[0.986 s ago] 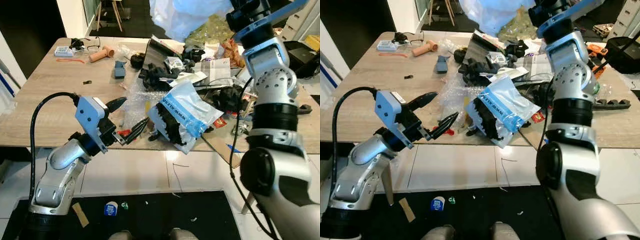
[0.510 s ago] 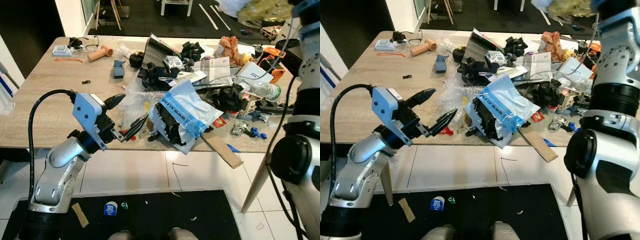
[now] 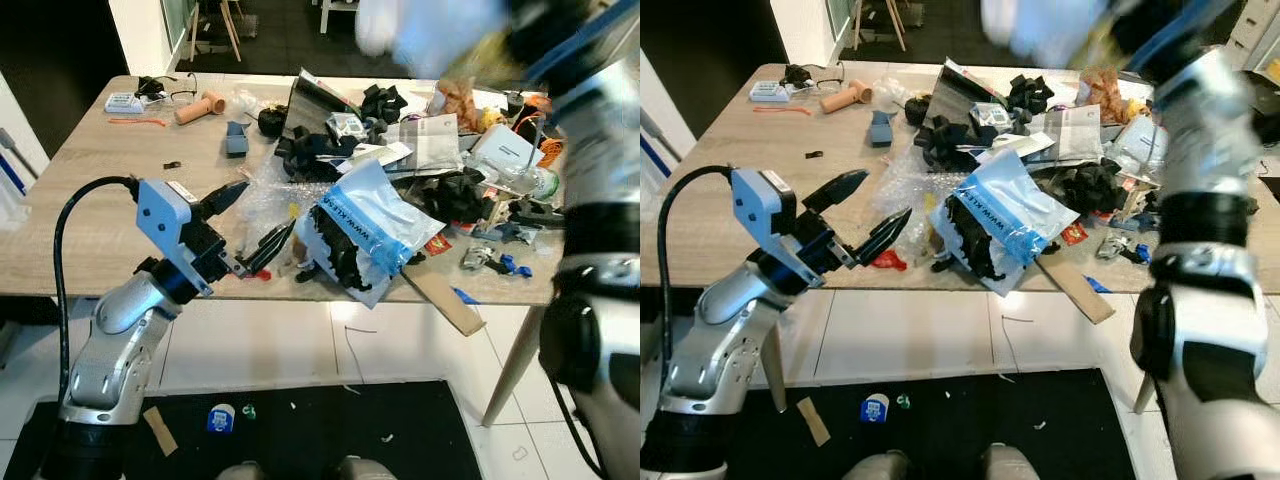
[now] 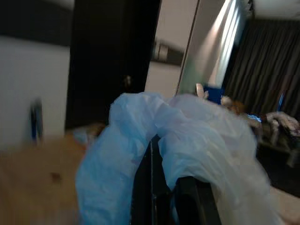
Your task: Picking trash to rubbish bin
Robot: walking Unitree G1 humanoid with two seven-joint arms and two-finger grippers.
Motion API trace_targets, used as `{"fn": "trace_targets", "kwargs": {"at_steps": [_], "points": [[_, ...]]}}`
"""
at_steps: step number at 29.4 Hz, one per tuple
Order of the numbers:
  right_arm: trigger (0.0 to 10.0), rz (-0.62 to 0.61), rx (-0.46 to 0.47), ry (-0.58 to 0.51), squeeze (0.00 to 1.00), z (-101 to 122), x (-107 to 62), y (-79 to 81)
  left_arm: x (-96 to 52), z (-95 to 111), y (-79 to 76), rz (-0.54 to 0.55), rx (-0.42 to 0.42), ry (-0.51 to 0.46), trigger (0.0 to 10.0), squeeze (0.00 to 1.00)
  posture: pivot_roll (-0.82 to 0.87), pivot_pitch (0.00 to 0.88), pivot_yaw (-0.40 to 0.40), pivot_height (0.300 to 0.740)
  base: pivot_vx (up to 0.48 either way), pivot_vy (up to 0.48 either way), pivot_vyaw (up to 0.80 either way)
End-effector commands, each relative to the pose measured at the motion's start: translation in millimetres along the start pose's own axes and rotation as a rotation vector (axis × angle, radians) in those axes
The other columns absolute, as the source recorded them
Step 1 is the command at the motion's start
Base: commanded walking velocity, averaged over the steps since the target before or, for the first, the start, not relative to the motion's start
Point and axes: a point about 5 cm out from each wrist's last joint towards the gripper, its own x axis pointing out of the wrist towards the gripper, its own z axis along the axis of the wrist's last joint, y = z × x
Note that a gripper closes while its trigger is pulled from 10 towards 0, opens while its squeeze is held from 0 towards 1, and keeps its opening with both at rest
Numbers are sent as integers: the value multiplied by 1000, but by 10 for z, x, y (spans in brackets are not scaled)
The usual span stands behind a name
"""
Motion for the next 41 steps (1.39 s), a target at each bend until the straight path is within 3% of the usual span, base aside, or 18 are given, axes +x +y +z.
{"fn": "trace_targets", "kwargs": {"at_steps": [1, 2, 3, 6, 9, 12, 13, 17, 20, 22, 27, 31, 33, 37, 39, 41], "points": [[0, -16, -105, -9, 0, 81, 22, -19, 42, 83, -18, 3, -21, -50, 10000, 0, -38, 0, -45, 740, 0, 0, 0], [0, -16, -105, -9, 0, 81, 22, -19, 42, 83, -18, 3, -21, -50, 10000, 0, -38, 0, -45, 740, 0, 0, 0], [0, -11, -189, 30, 0, 34, 24, 5, 68, 117, -24, 8, -48, -73, 10000, 0, -38, 0, -45, 740, 0, 0, 0], [0, 0, -259, 64, 0, -35, 24, 50, 132, 170, -36, 21, -96, -103, 10000, 0, -38, 0, -49, 740, 0, 0, 0], [0, -7, -253, 57, 0, -60, 47, 85, 241, 252, -84, 9, -160, -143, 10000, 0, -39, 0, -44, 740, 0, 0, 0], [0, -5, -237, 34, 0, -61, 121, 137, 370, 218, -62, 33, -167, -92, 10000, 0, -41, 0, -35, 740, 0, 0, 0], [0, -23, -202, 30, 0, -102, 236, 187, 479, 152, 16, 84, -188, -44, 10000, 0, -41, 0, -41, 740, 0, 0, 0], [0, -26, -195, 38, 0, -148, 350, 271, 571, 144, 61, 104, -215, -31, 10000, 0, -30, 0, -49, 740, 0, 0, 0], [0, 18, -168, -8, 0, -137, 553, 534, 717, 229, -54, -3, -276, -32, 10000, 0, -26, 0, -48, 740, 0, 0, 0], [0, 29, -147, -24, 0, -125, 595, 591, 748, 256, -97, -32, -283, -36, 10000, 0, -28, 0, -45, 740, 0, 0, 0], [0, 58, -45, -77, 0, -82, 746, 785, 854, 316, -208, -111, -295, -45, 10000, 0, -27, 0, -47, 740, 0, 0, 0], [0, 107, 20, -116, 0, -60, 826, 941, 908, 387, -300, -175, -378, -77, 10000, 0, -21, 0, -48, 740, 0, 0, 0], [0, 126, 66, -127, 0, -61, 846, 987, 907, 414, -404, -256, -405, -80, 10000, 0, -20, 0, -48, 740, 0, 0, 0], [0, 156, 146, -151, 0, -46, 867, 1028, 899, 416, -495, -315, -403, -77, 10000, 0, -19, 0, -48, 740, 0, 0, 0], [0, 176, 249, -189, 0, -3, 880, 1032, 905, 366, -488, -293, -380, -58, 10000, 0, -19, 0, -48, 740, 0, 0, 0], [0, 214, 433, -261, 0, 105, 894, 985, 903, 316, -459, -254, -362, -45, 10000, 0, -19, 0, -46, 740, 0, 0, 0]]}}
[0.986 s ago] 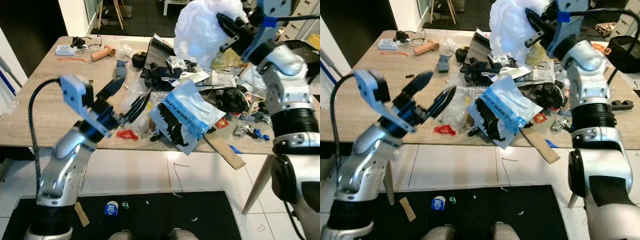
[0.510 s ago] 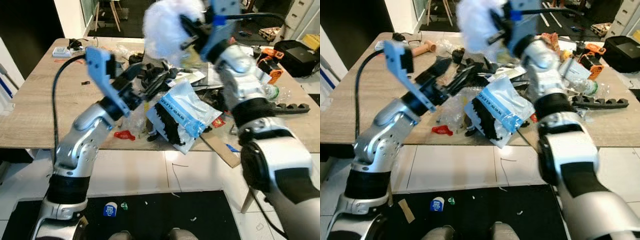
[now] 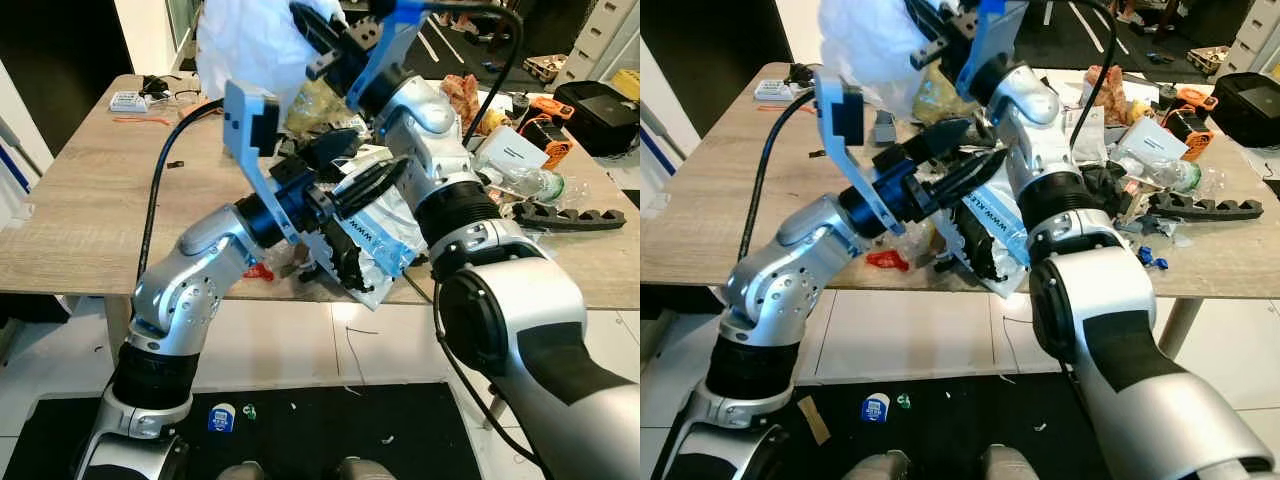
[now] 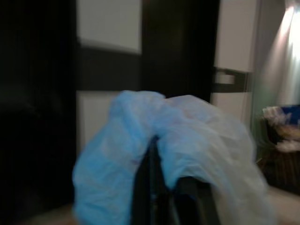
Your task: Picking trash to rubbish bin
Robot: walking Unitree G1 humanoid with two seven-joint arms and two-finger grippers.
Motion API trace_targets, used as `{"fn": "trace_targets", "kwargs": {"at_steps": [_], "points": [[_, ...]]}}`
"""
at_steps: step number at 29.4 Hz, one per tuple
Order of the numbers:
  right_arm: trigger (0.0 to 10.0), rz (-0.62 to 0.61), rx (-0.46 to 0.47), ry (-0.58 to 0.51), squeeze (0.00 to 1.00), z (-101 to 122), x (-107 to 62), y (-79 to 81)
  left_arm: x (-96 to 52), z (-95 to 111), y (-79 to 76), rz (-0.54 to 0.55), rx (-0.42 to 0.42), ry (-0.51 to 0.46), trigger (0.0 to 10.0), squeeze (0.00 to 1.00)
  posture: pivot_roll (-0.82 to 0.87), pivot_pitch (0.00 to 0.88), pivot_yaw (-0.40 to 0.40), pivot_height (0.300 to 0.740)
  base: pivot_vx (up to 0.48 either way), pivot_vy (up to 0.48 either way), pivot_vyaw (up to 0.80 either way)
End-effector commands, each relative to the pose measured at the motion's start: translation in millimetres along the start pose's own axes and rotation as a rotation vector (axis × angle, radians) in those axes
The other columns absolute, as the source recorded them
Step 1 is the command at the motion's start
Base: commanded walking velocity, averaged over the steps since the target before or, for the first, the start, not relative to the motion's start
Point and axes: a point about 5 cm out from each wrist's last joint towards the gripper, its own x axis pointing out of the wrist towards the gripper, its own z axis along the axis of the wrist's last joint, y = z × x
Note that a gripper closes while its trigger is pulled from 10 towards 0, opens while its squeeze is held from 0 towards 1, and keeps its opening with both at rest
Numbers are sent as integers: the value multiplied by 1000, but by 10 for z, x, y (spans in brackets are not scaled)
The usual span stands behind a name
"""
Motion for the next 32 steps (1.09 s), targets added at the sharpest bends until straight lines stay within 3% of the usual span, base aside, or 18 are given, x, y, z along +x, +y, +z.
{"fn": "trace_targets", "kwargs": {"at_steps": [1, 2, 7, 8, 9, 14, 19, 20, 25, 32], "points": [[0, 58, 142, -91, 0, 177, 63, 11, -8, -73, 33, 41, 13, 14, 10000, 0, -19, 0, -46, 740, 0, 0, 0], [0, 114, 225, -114, 0, 219, 62, 26, -12, -66, 63, 68, 21, 4, 10000, 0, -25, 0, -45, 740, 0, 0, 0], [0, 282, 300, -109, 0, 236, -19, 92, -31, 5, 163, 149, 51, -45, 10000, 0, -25, 0, -48, 740, 0, 0, 0], [0, 337, 282, -67, 0, 172, -158, 83, -91, 129, 238, 207, 145, -94, 10000, 0, -25, 0, -48, 740, 0, 0, 0], [0, 337, 282, -67, 0, 172, -158, 83, -91, 129, 238, 207, 145, -94, 10000, 0, -25, 0, -48, 740, 0, 0, 0], [0, 370, 318, -35, 0, 208, -446, -46, -293, 389, 423, 356, 296, -193, 10000, 0, -30, 0, -39, 740, 0, 0, 0], [0, 356, 331, -27, 0, 266, -556, -121, -386, 496, 488, 419, 358, -221, 10000, 0, -30, 0, -39, 740, 0, 0, 0], [0, 329, 328, -19, 0, 314, -633, -183, -461, 576, 528, 466, 411, -236, 10000, 0, -35, 0, -37, 740, 0, 0, 0], [0, 306, 334, -21, 0, 385, -764, -235, -607, 669, 568, 497, 453, -269, 10000, 0, -38, 0, -37, 740, 0, 0, 0], [0, 292, 327, 26, 0, 335, -838, -239, -606, 694, 488, 432, 445, -305, 10000, 0, -38, 0, -43, 740, 0, 0, 0]]}}
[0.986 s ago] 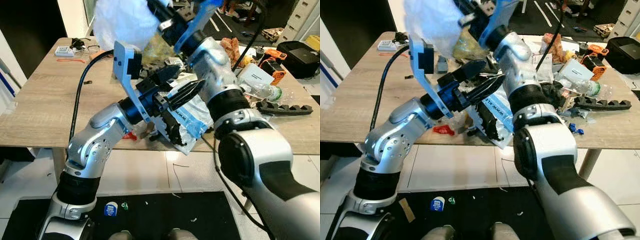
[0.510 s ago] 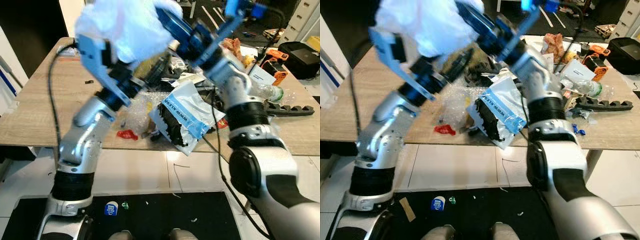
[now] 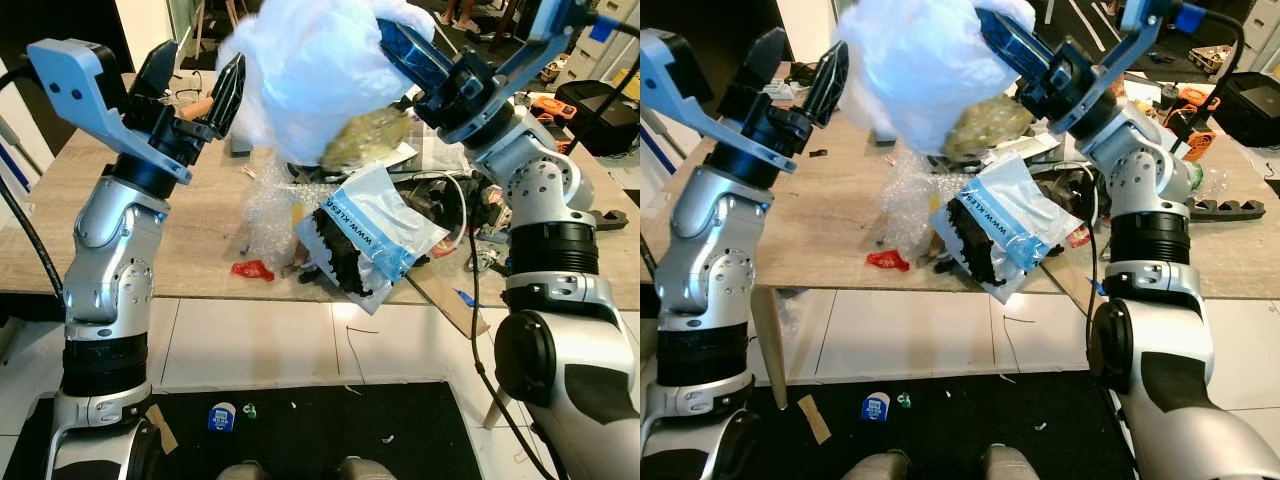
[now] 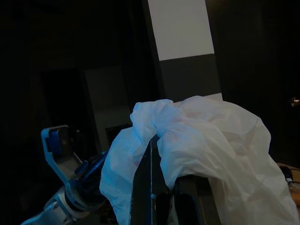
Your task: Picking trash to rubbish bin
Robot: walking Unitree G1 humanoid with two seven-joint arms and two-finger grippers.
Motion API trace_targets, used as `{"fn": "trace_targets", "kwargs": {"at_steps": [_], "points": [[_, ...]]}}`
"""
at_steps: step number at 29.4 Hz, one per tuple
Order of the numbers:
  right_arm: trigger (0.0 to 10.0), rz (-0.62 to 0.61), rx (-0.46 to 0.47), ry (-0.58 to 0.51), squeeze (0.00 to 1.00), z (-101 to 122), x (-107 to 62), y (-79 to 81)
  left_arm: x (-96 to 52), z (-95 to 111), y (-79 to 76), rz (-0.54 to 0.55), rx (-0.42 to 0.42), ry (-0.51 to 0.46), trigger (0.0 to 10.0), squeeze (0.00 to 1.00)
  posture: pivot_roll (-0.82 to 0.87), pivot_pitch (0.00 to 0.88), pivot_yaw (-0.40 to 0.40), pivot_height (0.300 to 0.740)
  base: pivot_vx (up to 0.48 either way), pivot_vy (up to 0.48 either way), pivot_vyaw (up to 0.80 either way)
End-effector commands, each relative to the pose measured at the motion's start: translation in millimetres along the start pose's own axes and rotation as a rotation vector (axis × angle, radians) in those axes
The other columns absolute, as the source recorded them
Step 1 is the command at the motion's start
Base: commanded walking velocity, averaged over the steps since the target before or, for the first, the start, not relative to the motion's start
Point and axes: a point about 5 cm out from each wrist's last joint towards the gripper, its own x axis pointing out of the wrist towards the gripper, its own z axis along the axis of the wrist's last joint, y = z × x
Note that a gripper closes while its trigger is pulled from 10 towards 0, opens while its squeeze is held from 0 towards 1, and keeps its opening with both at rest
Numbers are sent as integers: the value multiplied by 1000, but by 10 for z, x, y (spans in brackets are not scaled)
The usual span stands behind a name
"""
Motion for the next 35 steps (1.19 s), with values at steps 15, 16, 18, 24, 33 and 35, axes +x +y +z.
{"fn": "trace_targets", "kwargs": {"at_steps": [15, 16, 18, 24, 33, 35], "points": [[0, -14, 36, 48, 0, -122, -29, 29, -187, -60, -369, -387, -34, 74, 10000, 1000, -26, 0, -51, 740, 0, 0, 0], [0, -2, 37, 65, 0, -159, -12, 47, -161, -122, -362, -367, 27, 104, 10000, 1000, -26, 0, -51, 740, 0, 0, 0], [0, 24, 40, 89, 0, -209, 17, 80, -102, -185, -322, -303, 89, 126, 10000, 1000, -24, 0, -51, 740, 0, 0, 0], [0, 37, 33, 105, 0, -214, 23, 107, -39, -221, -222, -192, 149, 142, 10000, 616, -27, 0, -50, 740, 0, 0, 0], [0, 41, 38, 117, 0, -206, 4, 128, -50, -243, -152, -136, 193, 143, 10000, 0, -28, 0, -50, 740, 0, 0, 0], [0, 46, 48, 122, 0, -257, 23, 140, -58, -249, -296, -224, 135, 126, 10000, 0, -28, 0, -50, 740, 0, 0, 0]]}}
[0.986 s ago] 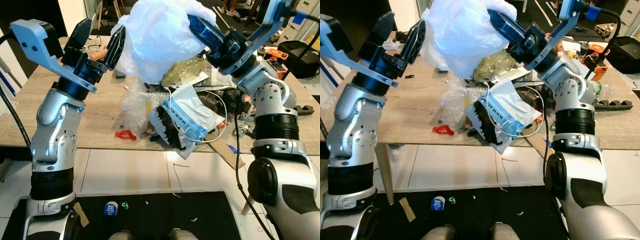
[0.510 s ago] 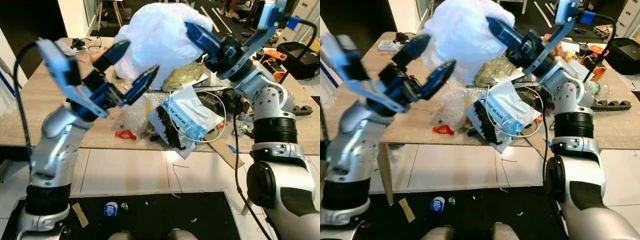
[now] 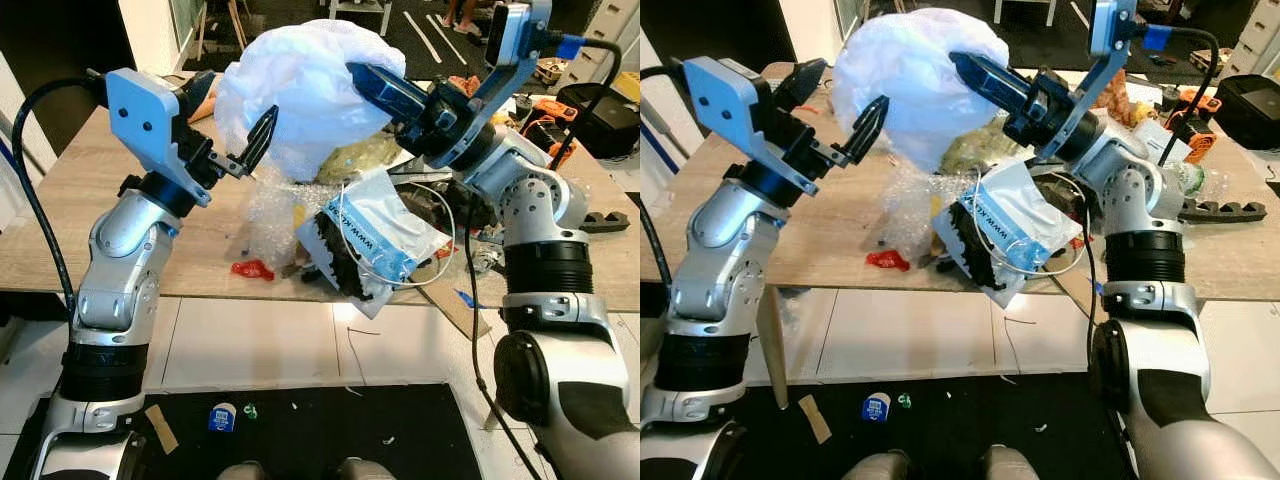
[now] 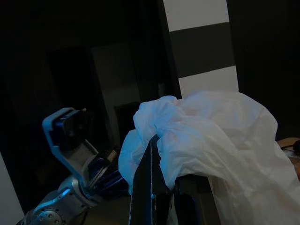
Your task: Picking trash to rubbish bin
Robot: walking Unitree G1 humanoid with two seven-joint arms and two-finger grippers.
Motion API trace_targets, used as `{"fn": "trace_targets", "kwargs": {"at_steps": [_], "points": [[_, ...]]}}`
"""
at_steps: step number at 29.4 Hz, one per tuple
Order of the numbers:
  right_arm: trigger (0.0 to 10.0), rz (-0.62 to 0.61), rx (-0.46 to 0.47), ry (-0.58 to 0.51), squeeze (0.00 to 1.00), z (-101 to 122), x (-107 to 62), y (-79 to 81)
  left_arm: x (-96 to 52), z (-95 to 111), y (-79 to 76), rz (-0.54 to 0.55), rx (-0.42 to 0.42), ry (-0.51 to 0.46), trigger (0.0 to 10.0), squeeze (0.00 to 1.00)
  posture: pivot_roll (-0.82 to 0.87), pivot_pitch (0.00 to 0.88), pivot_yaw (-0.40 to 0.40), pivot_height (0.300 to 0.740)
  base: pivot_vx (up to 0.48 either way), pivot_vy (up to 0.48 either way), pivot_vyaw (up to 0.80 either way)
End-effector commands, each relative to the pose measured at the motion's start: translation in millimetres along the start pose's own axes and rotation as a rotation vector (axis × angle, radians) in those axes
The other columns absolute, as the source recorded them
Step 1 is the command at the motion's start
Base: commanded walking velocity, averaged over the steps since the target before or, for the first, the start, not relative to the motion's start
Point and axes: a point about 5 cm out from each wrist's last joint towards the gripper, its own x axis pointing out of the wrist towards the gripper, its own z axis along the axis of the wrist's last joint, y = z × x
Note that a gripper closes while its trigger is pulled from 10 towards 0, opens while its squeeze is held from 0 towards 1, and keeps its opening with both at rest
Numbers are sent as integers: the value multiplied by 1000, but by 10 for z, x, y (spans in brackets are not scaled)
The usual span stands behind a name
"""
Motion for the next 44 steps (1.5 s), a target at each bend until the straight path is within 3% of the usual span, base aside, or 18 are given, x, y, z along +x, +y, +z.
{"fn": "trace_targets", "kwargs": {"at_steps": [1, 5, 12, 26, 27, 42, 43, 44], "points": [[0, 17, 9, 15, 0, -46, 31, 30, 14, 17, -177, -100, -46, -30, 10000, 0, -28, 0, -50, 740, 0, 0, 0], [0, 6, 21, 16, 0, -78, 43, 22, -32, 31, -403, -265, -117, -43, 10000, 0, -26, 0, -51, 740, 0, 0, 0], [0, 12, 46, 15, 0, -142, 80, 43, -68, 23, -531, -354, -171, -44, 10000, 0, -27, 0, -52, 740, 0, 0, 0], [0, 135, 116, 106, 0, -366, 120, 226, -23, -102, -430, -251, -68, 26, 10000, 0, -26, 0, -53, 740, 0, 0, 0], [0, 156, 139, 97, 0, -355, 115, 257, -11, -150, -385, -212, -27, 54, 10000, 0, -28, 0, -52, 740, 0, 0, 0], [0, 112, 153, 114, 0, -453, 124, 229, -2, -166, -479, -228, -39, 30, 10000, 0, -21, 0, -57, 740, 0, 0, 0], [0, 96, 154, 120, 0, -467, 123, 214, 6, -159, -482, -227, -44, 20, 2235, 0, -21, 0, -57, 740, 0, 0, 0], [0, 84, 153, 123, 0, -478, 119, 202, 10, -156, -485, -226, -55, 11, 0, 0, -23, 0, -55, 740, 0, 0, 0]]}}
